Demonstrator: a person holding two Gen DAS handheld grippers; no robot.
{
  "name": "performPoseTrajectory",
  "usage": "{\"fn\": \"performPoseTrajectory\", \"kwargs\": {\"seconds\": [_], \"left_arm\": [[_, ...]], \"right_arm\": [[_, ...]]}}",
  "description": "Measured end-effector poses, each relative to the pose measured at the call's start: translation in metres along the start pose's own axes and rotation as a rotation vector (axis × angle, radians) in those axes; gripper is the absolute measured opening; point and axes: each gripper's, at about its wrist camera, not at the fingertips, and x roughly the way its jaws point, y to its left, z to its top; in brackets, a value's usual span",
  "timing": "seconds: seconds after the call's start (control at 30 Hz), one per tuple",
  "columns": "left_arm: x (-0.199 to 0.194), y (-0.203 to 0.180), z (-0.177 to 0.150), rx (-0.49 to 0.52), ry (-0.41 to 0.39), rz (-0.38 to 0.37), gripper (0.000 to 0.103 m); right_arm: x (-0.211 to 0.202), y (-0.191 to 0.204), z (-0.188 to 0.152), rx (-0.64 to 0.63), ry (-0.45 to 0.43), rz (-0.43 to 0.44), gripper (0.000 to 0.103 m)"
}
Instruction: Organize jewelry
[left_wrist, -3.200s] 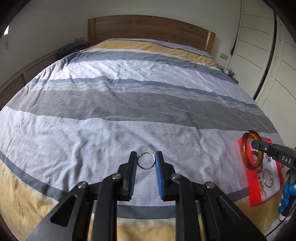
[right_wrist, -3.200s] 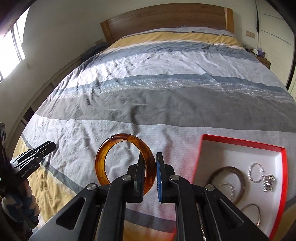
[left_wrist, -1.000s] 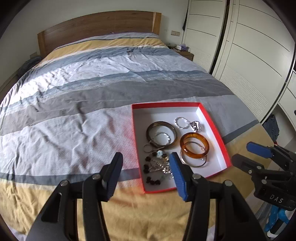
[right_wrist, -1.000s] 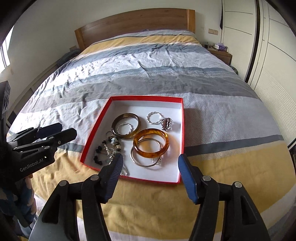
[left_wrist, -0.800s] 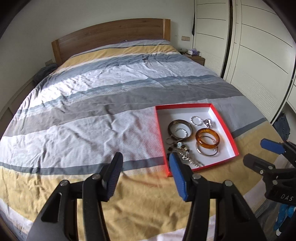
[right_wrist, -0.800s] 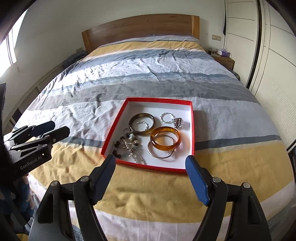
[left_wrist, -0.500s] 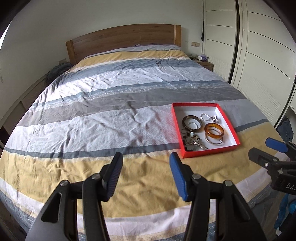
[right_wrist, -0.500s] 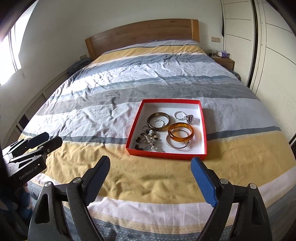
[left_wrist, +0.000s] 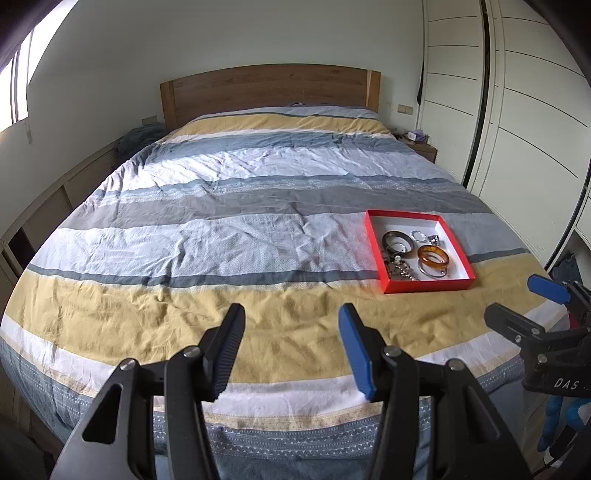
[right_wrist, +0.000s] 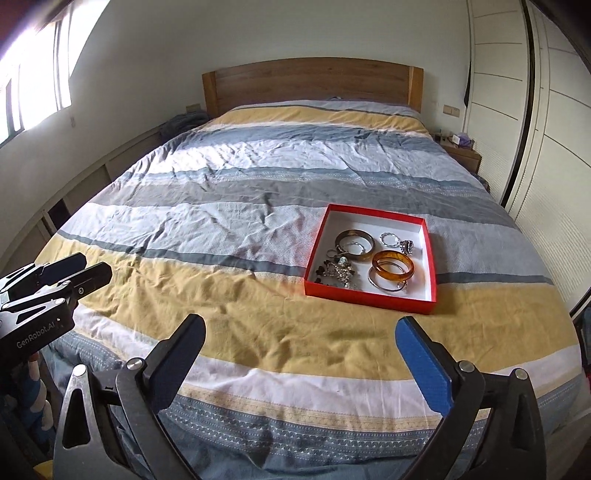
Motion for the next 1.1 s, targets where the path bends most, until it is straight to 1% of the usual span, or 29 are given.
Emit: {"fn": "performPoseTrajectory", "kwargs": {"seconds": [0.27, 0.37, 0.47, 0.77, 1.1], "left_arm": [[-0.022, 0.014, -0.019, -0.015, -0.024, -0.011, 0.051], [-0.030, 0.019, -0.025, -0.024, -0.044, -0.020, 0.051], [-0.035, 0.023, -0.032, -0.026, -0.056, -0.011, 0.051], [-0.035, 0.029, -0.047, -0.045, -0.046, -0.007, 0.051], [-0.033, 0.027, -0.054, -0.034, -0.031, -0.013, 0.051]], "right_arm": [[-0.014, 0.013, -0.016, -0.016, -0.003, -0.006, 0.101], [-0.017, 0.016, -0.022, -0.022, -0.003, -0.003, 0.101], [-0.019, 0.017, -0.027, -0.024, -0.001, -0.001, 0.101], [-0.020, 0.016, -0.040, -0.019, 0.011, 0.006, 0.101], [-0.018, 0.012, -0.047, -0.012, 0.023, 0.011, 0.102]]}}
